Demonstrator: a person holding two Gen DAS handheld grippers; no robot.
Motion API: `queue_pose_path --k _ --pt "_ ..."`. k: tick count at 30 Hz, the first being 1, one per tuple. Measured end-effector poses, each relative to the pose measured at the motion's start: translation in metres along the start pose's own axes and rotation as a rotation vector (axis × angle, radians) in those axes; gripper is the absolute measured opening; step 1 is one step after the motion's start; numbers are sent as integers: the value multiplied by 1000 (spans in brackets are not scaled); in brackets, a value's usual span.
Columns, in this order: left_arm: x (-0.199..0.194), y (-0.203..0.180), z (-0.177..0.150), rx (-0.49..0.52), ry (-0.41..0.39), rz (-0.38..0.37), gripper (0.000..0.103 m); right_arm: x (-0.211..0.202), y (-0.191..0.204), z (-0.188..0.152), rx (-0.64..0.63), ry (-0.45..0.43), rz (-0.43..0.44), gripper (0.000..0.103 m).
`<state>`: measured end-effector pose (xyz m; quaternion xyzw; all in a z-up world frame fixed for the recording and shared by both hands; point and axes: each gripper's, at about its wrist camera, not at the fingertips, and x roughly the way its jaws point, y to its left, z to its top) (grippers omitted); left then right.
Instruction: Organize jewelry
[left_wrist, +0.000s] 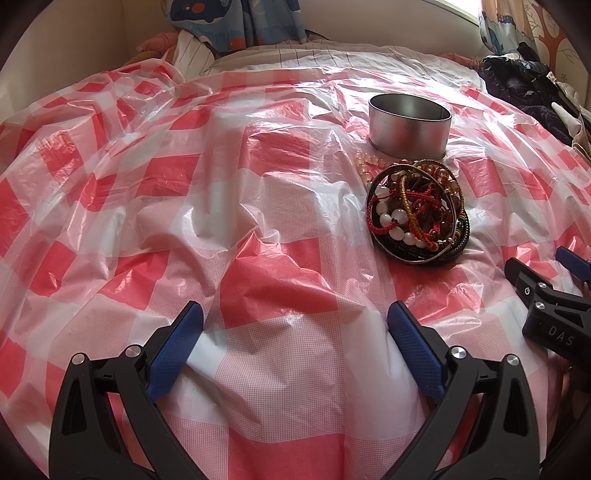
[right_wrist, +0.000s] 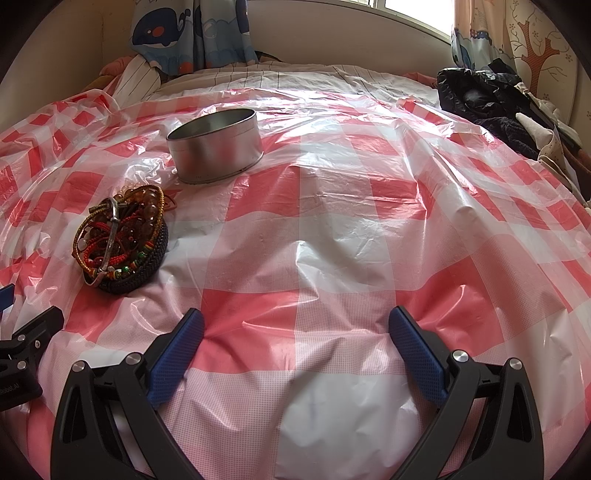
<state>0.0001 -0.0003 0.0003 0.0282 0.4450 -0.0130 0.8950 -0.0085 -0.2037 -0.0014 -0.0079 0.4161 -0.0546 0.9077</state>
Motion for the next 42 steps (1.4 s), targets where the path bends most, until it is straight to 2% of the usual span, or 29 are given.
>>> queue_pose_path --k 37,42 --pt "0 -1 0 4 -3 5 96 0 -1 0 0 -1 0 96" --pt "4 1 -3 -10 5 -17 96 -1 0 0 0 0 2 96"
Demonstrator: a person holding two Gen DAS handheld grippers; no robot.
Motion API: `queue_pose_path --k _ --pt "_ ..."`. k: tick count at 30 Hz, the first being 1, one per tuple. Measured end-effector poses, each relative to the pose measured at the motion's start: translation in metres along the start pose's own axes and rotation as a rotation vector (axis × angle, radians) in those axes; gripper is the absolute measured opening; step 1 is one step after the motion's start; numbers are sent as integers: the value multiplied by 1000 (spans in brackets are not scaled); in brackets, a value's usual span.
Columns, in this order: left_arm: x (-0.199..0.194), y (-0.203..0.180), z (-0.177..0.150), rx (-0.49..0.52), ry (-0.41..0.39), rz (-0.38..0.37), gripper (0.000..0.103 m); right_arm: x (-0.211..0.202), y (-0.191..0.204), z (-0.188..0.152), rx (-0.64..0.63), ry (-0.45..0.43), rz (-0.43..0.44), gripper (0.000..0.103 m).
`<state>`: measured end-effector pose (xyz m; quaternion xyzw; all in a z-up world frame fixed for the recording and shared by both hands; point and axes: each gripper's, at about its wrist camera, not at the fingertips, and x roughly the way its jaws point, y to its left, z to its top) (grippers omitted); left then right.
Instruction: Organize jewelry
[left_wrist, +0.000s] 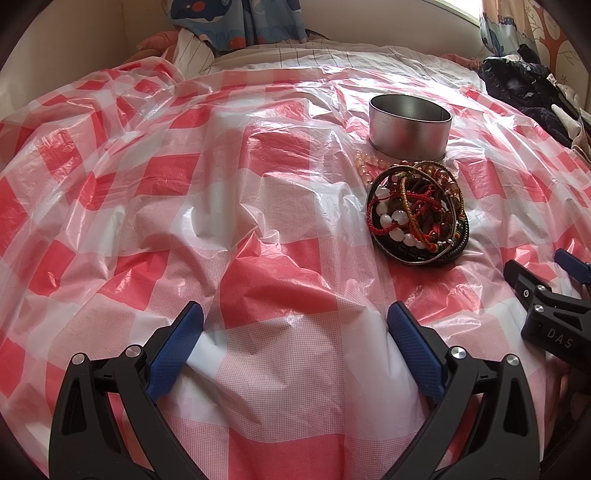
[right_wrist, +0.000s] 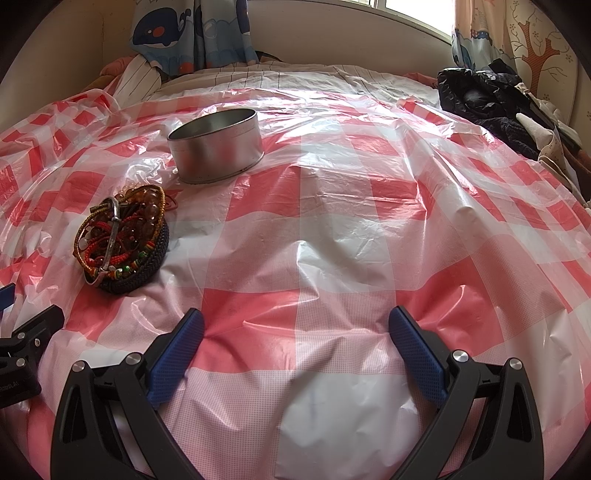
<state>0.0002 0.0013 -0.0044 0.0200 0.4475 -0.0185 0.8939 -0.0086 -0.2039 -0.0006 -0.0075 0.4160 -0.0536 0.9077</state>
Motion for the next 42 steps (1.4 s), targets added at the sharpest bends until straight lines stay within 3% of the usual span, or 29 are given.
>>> queue_pose_path --k 9,13,16,18,20,23,27,29,32,42 --pt "-10 22 15 -67 -8 -45 96 -22 4 -3 -20 -85 27 96" --pt "-16 35 19 -108 -40 -21 96 -48 10 -3 -36 -226 145 96" --pt "-21 41 21 -132 -60 8 96 -53 26 6 -81 -229 249 95" --pt "-27 47 23 -146 -90 72 96 -53 39 13 -112 -216 315 94" --pt "-34 57 26 -171 -122 115 96 -50 49 21 -136 -195 362 73" --pt "-38 72 29 -221 -132 128 96 -37 62 34 -147 -138 430 56" --pt "-32 76 28 -243 -98 108 96 -19 75 43 -165 -66 459 42" --pt "-30 72 28 -229 -93 110 96 -11 80 45 -168 -41 462 22" --pt "-30 70 28 -220 -94 113 96 -7 75 48 -136 -30 461 4" --pt "-28 71 25 -226 -92 121 96 -50 58 24 -152 -89 509 0"
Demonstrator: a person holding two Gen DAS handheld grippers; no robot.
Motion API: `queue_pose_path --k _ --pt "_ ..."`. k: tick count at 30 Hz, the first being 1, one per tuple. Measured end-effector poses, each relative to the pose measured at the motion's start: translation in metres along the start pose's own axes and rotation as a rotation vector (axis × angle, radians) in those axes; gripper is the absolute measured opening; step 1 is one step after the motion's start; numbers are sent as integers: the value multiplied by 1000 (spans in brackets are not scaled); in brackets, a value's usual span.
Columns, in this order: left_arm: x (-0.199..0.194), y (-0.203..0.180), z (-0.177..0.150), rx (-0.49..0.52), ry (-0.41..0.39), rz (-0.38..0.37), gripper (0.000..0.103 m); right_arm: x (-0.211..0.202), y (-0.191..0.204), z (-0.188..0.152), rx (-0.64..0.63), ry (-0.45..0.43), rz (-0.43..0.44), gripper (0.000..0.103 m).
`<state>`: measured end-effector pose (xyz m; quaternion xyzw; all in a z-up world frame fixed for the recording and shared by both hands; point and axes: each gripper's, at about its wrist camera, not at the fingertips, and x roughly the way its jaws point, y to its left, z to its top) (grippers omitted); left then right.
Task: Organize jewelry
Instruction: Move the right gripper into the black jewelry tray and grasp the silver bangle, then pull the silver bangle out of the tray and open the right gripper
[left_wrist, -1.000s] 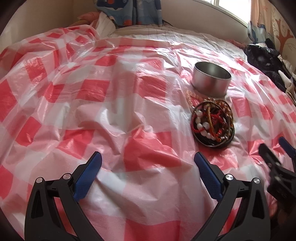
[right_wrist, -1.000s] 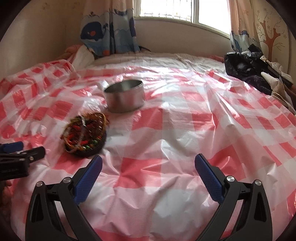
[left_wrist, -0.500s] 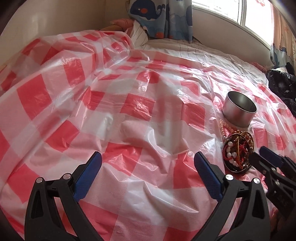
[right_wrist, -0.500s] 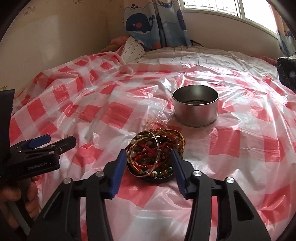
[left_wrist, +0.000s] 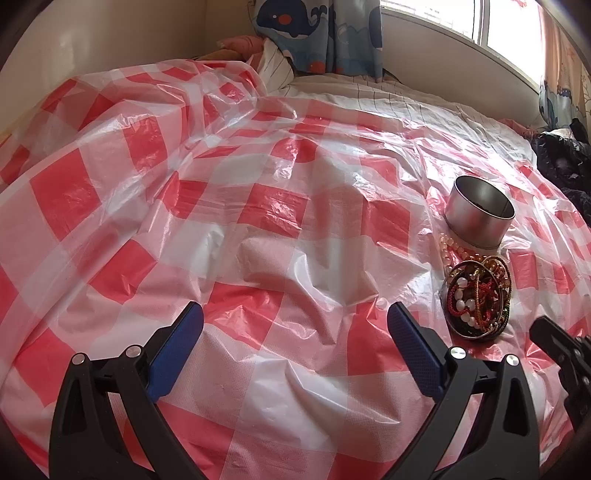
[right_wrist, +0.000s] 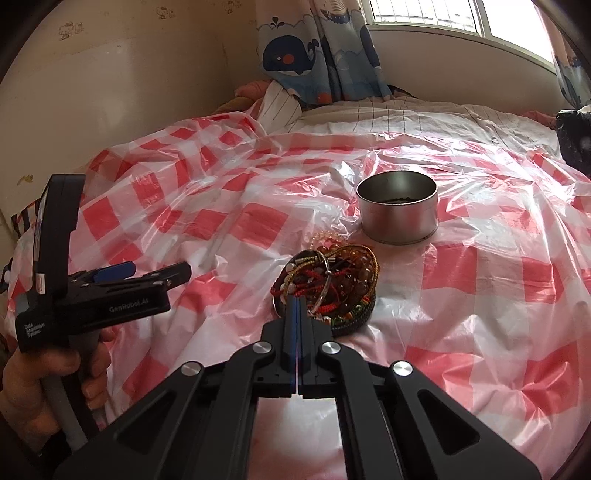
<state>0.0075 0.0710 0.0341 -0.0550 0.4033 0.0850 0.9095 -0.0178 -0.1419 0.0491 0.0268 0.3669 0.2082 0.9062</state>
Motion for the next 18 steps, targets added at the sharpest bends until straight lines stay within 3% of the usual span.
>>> queue_pose_path --k 3,4,5,6,8,9,12,13,14,18 --pt "0 -4 -2 13 2 -2 96 10 -14 5 49 24 -7 1" --pt "1 -4 -3 18 2 -1 96 13 -18 8 72 31 -4 18" --pt "1 -5 -3 23 3 0 96 17 -21 11 96 36 -4 60" --pt "1 -6 -4 26 5 0 96 19 -23 13 112 24 -7 71" --pt "2 -6 -4 23 9 -3 96 27 -21 17 98 33 -7 64" --pt "2 -5 -4 21 9 -6 96 32 -19 18 92 43 -11 52" --pt "1 -5 -3 21 8 -14 96 48 -19 20 86 81 -22 30" --pt "1 -6 -3 22 8 -15 96 54 -20 20 87 98 -23 16" --pt "1 -6 -3 22 8 -16 96 57 -21 19 88 109 -17 10" --pt "1 -5 -2 16 8 -14 96 41 -13 18 51 65 -5 5"
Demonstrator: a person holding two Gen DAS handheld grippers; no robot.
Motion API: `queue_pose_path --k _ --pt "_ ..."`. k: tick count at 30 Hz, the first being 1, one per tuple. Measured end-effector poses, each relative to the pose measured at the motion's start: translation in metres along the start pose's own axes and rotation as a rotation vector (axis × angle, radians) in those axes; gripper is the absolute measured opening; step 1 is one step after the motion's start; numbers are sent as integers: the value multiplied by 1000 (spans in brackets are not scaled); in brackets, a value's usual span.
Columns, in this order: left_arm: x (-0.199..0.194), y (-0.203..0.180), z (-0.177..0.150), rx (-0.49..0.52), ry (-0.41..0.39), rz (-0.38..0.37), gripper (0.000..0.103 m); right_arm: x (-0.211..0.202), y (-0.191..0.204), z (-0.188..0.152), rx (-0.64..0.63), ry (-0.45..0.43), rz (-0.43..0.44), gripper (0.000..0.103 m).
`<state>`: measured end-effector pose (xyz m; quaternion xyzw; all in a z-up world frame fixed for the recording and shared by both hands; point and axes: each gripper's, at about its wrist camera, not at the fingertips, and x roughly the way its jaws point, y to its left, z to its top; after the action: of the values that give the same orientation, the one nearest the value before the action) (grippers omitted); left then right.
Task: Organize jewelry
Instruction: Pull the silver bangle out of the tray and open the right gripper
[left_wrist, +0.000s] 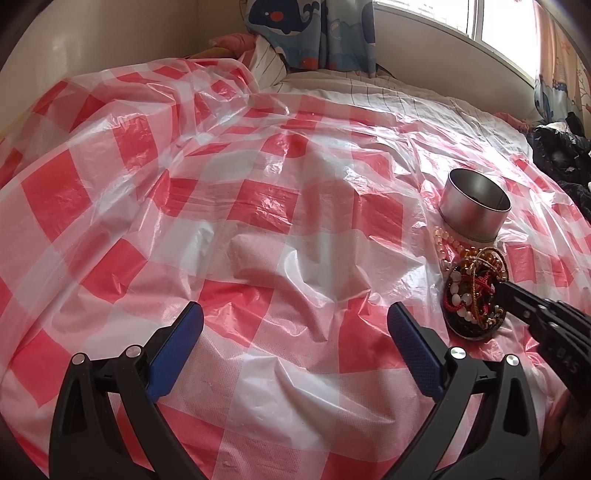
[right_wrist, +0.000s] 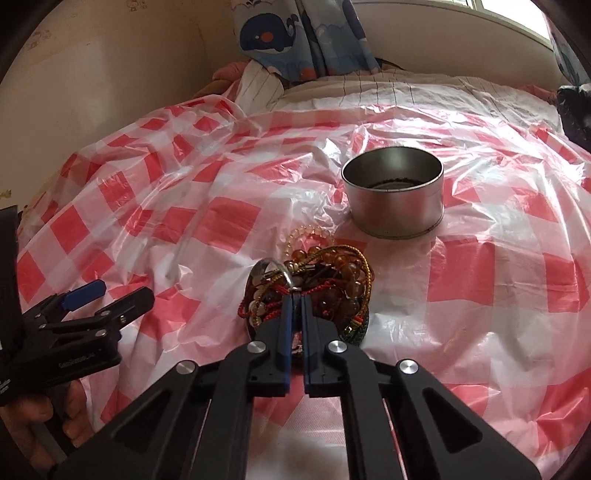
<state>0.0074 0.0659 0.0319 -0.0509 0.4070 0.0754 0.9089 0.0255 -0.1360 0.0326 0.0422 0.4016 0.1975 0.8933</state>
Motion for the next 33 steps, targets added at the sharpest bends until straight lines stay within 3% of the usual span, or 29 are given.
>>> queue_pose_path --k 6,10,15,17,20,25,29,30,33 --pt "-4 -4 0 21 -18 -36 96 -46 4 -23 -2 -28 55 5" --pt "-15 -27 -2 112 -46 -188 96 -69 -17 -45 49 -3 69 5" --pt "-9 -58 6 195 -36 -280 95 -73 -43 -56 107 9 -3 5" --pt "-5 -66 10 210 -42 -332 90 -67 -51 -58 140 17 -20 5" --pt "8 -89 12 283 -18 -378 72 -64 -59 -59 167 21 -33 5" --pt "29 -119 5 406 28 -385 29 -61 -69 -59 200 28 -47 5" --pt "29 -117 8 410 7 -378 18 -55 -63 -58 169 42 -68 11" --pt "26 -115 8 412 -7 -374 9 -52 -62 -58 165 54 -67 14" --pt "12 -109 9 413 -31 -384 9 -44 -58 -59 138 80 -72 24"
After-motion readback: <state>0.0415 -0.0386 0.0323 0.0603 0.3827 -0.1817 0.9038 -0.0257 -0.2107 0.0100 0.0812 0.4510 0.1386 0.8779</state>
